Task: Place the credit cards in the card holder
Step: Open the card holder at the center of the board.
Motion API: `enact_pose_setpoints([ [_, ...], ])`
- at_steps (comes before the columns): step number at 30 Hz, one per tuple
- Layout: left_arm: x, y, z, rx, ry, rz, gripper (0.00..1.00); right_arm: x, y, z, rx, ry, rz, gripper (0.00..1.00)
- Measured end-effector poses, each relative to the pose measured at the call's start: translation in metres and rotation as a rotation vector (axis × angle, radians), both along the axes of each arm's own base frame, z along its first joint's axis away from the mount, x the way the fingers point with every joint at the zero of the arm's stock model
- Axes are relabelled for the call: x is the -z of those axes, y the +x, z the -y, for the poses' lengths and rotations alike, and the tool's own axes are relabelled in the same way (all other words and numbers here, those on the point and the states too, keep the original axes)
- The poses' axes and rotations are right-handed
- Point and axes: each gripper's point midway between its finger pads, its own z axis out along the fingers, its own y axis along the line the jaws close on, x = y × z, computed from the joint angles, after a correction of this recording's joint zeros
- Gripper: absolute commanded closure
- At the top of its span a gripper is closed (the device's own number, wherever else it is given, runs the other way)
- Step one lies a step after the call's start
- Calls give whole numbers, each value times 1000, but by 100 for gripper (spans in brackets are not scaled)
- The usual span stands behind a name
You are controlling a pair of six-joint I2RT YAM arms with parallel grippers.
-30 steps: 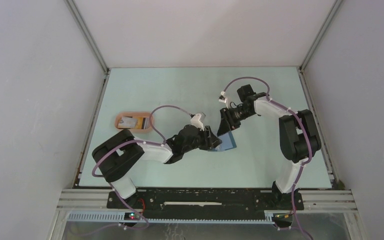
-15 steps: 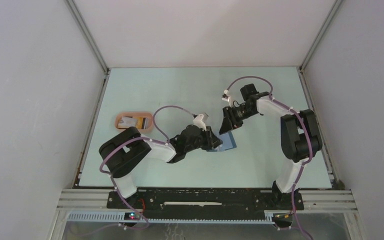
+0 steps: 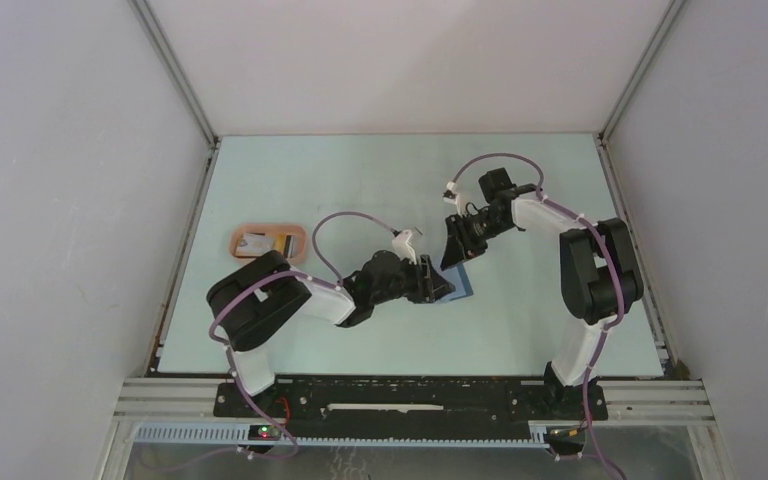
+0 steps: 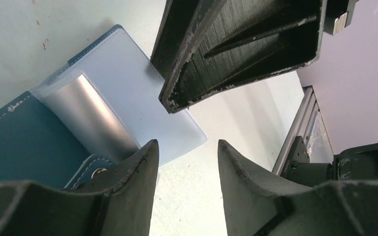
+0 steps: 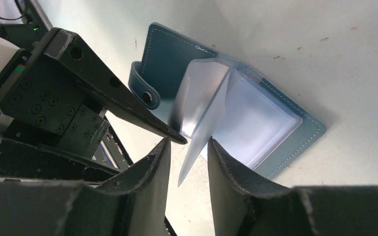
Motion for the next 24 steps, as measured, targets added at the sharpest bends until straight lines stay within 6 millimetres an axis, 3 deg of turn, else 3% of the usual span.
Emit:
enact_pose_setpoints([
  [7,6,3,-3,-5,8,-13,49,14,7,12,36,-103,21,75],
  [16,27,16,-30,-105,81,-67,57,28,12,21,46,-205,51,86],
  [24,30,13,-47,-151,129,-80,58,37,9,19,16,-257,68,97],
])
